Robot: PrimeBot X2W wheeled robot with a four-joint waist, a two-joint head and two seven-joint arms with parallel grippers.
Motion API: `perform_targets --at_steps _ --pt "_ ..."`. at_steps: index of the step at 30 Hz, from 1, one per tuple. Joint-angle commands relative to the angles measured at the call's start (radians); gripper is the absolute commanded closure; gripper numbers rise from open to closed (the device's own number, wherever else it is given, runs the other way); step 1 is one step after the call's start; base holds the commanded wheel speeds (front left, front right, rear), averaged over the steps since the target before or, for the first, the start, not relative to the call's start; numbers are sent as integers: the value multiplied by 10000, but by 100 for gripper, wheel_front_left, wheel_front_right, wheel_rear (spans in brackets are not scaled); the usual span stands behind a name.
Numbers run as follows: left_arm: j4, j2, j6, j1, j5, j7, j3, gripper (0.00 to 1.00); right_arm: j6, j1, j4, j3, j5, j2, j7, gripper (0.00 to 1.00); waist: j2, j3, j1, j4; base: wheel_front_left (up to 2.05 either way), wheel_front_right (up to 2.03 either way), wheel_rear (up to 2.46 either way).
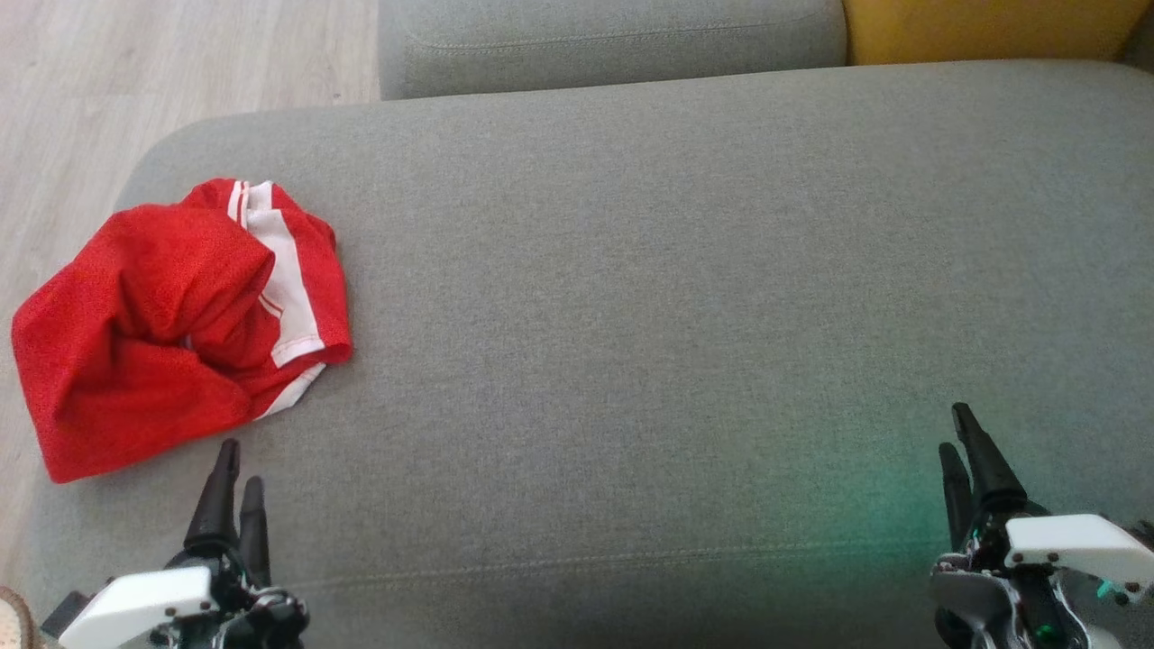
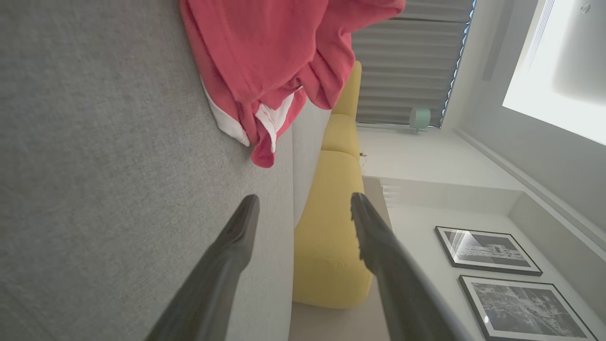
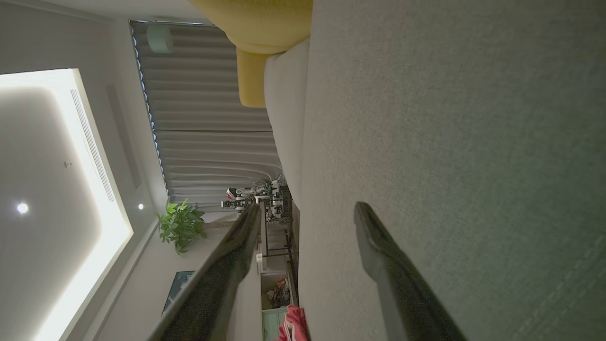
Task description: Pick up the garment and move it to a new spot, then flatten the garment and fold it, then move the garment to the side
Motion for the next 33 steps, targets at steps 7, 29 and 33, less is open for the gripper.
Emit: perform_targets --at_steps 7,29,33 --pt "-480 110 -45 -620 539 -309 463 0 0 -666 -545 -12 -950 -57 -321 0 0 0 0 -17 0 0 0" --pt "-1911 136 129 -1044 3010 -923 1016 0 1 -1133 -1999 268 -5004 -61 -940 0 0 113 0 -8 0 0 0" --pt "-2430 142 336 -1095 3696 -1040 845 0 1 -1228 -2493 540 -6019 -61 -1058 0 0 196 0 4 0 0 0"
